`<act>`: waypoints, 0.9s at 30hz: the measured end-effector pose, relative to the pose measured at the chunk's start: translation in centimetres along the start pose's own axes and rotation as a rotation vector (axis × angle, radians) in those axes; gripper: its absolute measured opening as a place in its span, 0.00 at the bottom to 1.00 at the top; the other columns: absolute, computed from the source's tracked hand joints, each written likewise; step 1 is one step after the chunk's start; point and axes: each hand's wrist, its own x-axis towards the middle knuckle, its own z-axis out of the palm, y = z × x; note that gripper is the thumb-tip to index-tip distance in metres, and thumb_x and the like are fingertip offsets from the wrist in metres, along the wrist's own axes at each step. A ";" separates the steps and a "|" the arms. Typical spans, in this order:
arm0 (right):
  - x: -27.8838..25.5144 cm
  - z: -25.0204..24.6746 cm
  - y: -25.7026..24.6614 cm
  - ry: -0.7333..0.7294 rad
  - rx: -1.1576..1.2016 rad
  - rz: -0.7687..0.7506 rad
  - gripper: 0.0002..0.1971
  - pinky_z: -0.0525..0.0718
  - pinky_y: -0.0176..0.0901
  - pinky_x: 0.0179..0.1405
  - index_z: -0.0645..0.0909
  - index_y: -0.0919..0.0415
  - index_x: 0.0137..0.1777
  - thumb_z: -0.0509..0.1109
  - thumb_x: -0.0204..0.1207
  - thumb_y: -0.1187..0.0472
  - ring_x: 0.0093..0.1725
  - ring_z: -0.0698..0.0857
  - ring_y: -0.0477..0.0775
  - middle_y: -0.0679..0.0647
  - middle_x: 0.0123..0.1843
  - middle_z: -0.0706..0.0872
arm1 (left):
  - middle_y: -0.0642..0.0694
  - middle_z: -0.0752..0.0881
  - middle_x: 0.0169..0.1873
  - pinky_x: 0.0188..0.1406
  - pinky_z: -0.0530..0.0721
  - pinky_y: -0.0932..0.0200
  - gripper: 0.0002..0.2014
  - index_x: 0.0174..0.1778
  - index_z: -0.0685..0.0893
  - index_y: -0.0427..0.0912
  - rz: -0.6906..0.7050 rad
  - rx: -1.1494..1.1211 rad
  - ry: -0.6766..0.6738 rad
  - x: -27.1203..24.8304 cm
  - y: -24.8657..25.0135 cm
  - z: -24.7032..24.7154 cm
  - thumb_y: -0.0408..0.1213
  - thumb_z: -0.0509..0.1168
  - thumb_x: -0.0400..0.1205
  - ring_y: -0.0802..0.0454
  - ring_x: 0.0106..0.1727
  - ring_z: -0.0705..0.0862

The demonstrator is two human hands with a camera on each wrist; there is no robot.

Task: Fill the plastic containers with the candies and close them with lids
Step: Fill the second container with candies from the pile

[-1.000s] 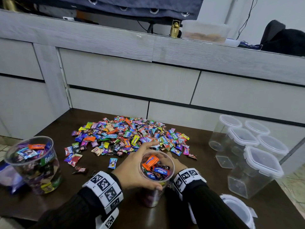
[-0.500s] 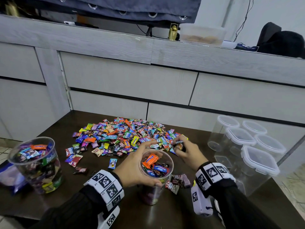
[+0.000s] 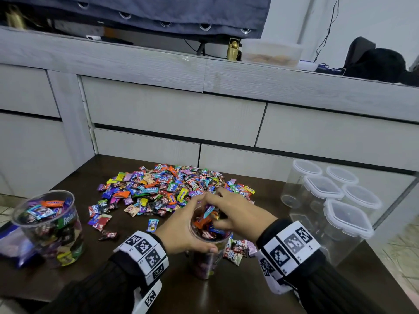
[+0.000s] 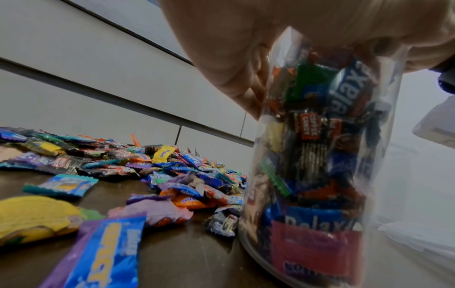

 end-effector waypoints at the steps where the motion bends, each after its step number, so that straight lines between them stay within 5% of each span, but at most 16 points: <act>1: 0.0 -0.1 -0.2 -0.030 -0.040 -0.001 0.22 0.67 0.38 0.45 0.73 0.52 0.68 0.70 0.75 0.59 0.46 0.70 0.49 0.48 0.50 0.66 | 0.61 0.82 0.67 0.73 0.78 0.46 0.53 0.76 0.66 0.61 0.001 -0.001 0.002 0.0 0.0 0.0 0.48 0.87 0.56 0.60 0.70 0.80; 6: 0.2 -0.5 -1.0 -0.155 -0.128 0.003 0.23 0.78 0.49 0.55 0.73 0.53 0.70 0.70 0.75 0.60 0.58 0.78 0.61 0.60 0.61 0.74 | 0.63 0.80 0.68 0.74 0.76 0.47 0.53 0.76 0.65 0.65 -0.008 -0.011 -0.008 0.2 -0.1 0.0 0.46 0.87 0.57 0.61 0.72 0.78; 14: -0.1 -1.1 -0.7 -0.094 -0.020 0.001 0.28 0.74 0.42 0.53 0.74 0.51 0.71 0.77 0.71 0.52 0.58 0.79 0.55 0.56 0.58 0.81 | 0.68 0.80 0.66 0.74 0.75 0.53 0.53 0.75 0.66 0.65 -0.013 0.039 -0.008 0.2 -0.2 -0.2 0.56 0.86 0.54 0.66 0.71 0.77; 18: -0.2 -1.7 -0.8 -0.018 0.031 0.000 0.27 0.76 0.44 0.55 0.78 0.54 0.66 0.79 0.68 0.49 0.56 0.79 0.52 0.55 0.56 0.83 | 0.75 0.77 0.66 0.64 0.74 0.75 0.51 0.68 0.62 0.83 -0.012 0.060 -0.013 0.1 0.1 -0.3 0.56 0.86 0.55 0.73 0.70 0.75; 23: -0.1 -1.8 -1.2 0.021 0.094 -0.059 0.19 0.67 0.20 0.44 0.85 0.56 0.58 0.80 0.68 0.53 0.47 0.75 0.38 0.50 0.52 0.86 | 0.71 0.80 0.64 0.61 0.74 0.77 0.47 0.70 0.68 0.65 0.016 0.052 0.000 0.2 -0.1 -0.2 0.49 0.86 0.56 0.71 0.67 0.78; 27: -0.5 -2.6 -1.0 0.007 0.161 0.001 0.20 0.74 0.22 0.46 0.85 0.52 0.58 0.82 0.65 0.54 0.44 0.79 0.35 0.43 0.51 0.87 | 0.77 0.77 0.64 0.60 0.70 0.83 0.48 0.69 0.67 0.69 0.002 0.058 -0.016 0.2 -0.3 -0.3 0.51 0.86 0.56 0.76 0.68 0.75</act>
